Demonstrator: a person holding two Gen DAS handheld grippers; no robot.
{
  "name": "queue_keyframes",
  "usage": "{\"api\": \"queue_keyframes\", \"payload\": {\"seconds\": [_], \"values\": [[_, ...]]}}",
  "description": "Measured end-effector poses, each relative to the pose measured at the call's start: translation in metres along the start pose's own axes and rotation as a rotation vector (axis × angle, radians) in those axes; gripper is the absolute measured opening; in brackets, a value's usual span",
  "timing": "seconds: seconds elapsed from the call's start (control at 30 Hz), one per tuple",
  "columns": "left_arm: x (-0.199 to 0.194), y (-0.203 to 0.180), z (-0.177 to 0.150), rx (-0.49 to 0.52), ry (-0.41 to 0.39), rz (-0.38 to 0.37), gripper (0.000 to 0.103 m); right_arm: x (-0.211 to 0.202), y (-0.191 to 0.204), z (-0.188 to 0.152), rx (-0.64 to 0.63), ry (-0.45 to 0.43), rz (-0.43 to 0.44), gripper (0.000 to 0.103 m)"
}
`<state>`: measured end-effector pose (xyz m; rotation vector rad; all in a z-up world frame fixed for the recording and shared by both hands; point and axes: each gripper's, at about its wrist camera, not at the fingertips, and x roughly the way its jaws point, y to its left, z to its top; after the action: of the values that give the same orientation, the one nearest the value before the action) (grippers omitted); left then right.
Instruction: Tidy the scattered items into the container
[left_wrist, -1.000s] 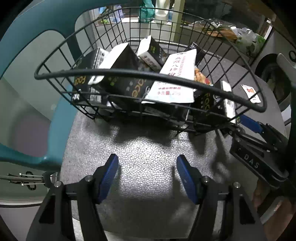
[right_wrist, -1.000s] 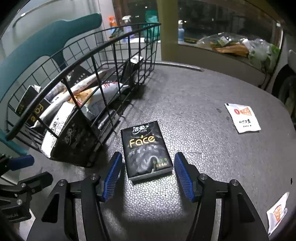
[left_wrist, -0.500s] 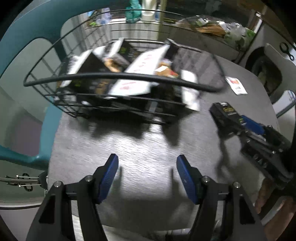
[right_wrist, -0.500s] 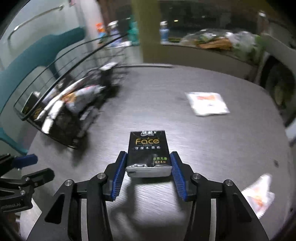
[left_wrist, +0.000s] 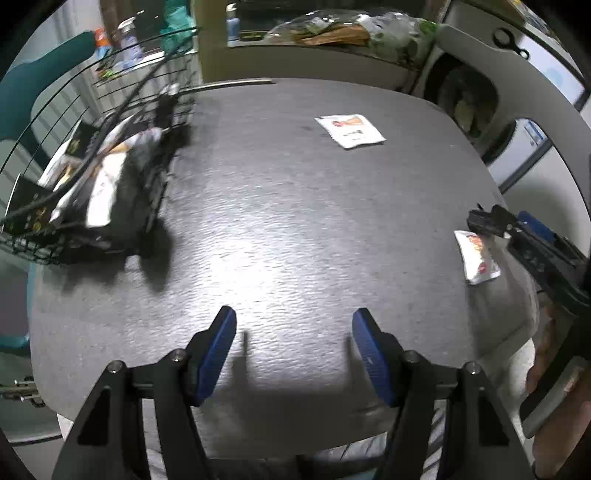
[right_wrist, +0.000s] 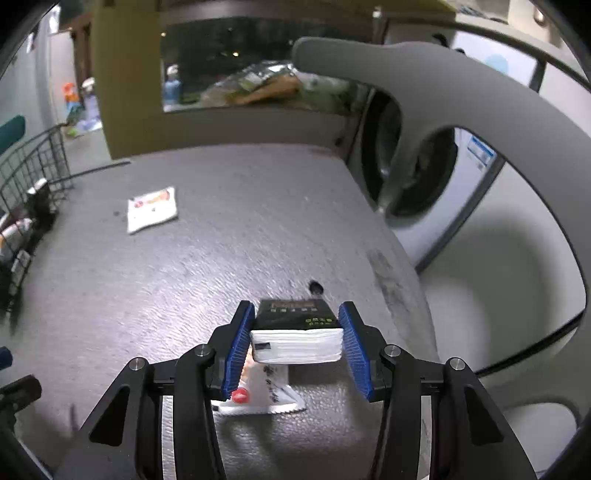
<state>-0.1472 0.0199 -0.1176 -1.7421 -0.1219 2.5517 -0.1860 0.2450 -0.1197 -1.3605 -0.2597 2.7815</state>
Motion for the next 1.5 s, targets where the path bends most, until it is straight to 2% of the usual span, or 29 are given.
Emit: {"api": "queue_keyframes", "payload": {"seconds": [0.13, 0.3, 0.53, 0.77, 0.87, 0.93, 1.03, 1.13, 1.3, 1.37, 1.5], "values": [[-0.003, -0.002, 0.0, 0.012, 0.002, -0.004, 0.07, 0.002, -0.003, -0.002, 0.021, 0.012, 0.022, 0.048], [-0.006, 0.011, -0.003, -0.006, 0.006, 0.0, 0.07, 0.014, 0.002, -0.015, 0.124, 0.079, 0.185, 0.048], [-0.009, 0.031, -0.003, -0.03, 0.001, 0.012, 0.07, 0.007, 0.052, -0.023, 0.092, 0.098, 0.344, 0.048], [-0.011, 0.041, -0.004, -0.046, -0.002, 0.013, 0.07, 0.003, 0.109, -0.029, 0.017, 0.121, 0.468, 0.048], [-0.009, 0.042, -0.003, -0.053, -0.001, 0.017, 0.07, -0.008, 0.117, -0.027, -0.024, 0.071, 0.424, 0.049], [-0.008, 0.042, -0.002, -0.059, 0.004, 0.009, 0.07, -0.016, 0.114, -0.023, -0.062, 0.039, 0.351, 0.055], [-0.006, 0.038, 0.001, -0.064, 0.004, 0.005, 0.071, -0.02, 0.093, -0.018, -0.055, 0.017, 0.297, 0.057], [-0.004, 0.029, 0.007, -0.063, 0.004, -0.009, 0.071, -0.016, 0.073, -0.018, -0.034, 0.047, 0.288, 0.057], [0.006, 0.002, 0.018, -0.054, 0.008, -0.031, 0.071, -0.005, 0.04, -0.025, 0.027, 0.073, 0.196, 0.057], [0.011, -0.012, 0.023, -0.039, 0.012, -0.034, 0.071, 0.0, 0.028, -0.028, 0.088, 0.092, 0.226, 0.057], [0.021, -0.03, 0.034, -0.04, 0.021, -0.048, 0.071, 0.006, 0.022, -0.032, 0.097, 0.1, 0.211, 0.057]]}}
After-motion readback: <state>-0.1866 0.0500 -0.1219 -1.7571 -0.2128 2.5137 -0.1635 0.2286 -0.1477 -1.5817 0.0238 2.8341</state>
